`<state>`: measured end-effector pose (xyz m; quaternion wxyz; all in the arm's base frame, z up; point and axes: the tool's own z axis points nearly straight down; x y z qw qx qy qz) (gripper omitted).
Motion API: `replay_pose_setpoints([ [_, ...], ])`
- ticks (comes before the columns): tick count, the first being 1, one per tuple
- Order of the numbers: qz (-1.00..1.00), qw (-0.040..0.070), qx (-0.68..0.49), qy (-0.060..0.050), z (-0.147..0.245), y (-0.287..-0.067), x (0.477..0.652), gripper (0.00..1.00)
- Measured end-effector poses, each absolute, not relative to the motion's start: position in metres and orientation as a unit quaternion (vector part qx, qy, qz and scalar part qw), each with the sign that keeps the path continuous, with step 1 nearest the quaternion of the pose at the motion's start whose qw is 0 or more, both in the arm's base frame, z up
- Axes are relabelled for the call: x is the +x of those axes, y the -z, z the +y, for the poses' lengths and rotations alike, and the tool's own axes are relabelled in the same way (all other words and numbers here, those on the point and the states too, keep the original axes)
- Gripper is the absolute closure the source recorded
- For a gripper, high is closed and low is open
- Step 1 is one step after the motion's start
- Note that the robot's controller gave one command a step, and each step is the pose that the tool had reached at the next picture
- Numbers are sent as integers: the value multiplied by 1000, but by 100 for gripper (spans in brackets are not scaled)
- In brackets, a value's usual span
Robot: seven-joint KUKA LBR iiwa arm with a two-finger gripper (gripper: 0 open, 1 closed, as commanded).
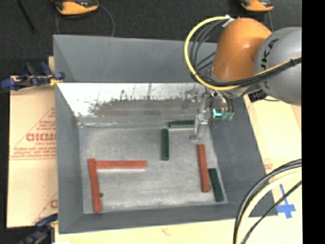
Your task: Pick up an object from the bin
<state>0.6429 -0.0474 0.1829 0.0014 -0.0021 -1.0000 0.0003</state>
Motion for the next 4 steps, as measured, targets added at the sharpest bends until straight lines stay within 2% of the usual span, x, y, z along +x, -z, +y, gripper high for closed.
replay_pose_setpoints([
  [1,-979,0,203,0,-33,-68,648,0],
  [2,-917,-3,400,-1,-4,-71,648,0],
  [3,-918,-3,398,0,-4,-71,649,100],
  [4,-918,-3,397,0,-4,-72,649,0],
])
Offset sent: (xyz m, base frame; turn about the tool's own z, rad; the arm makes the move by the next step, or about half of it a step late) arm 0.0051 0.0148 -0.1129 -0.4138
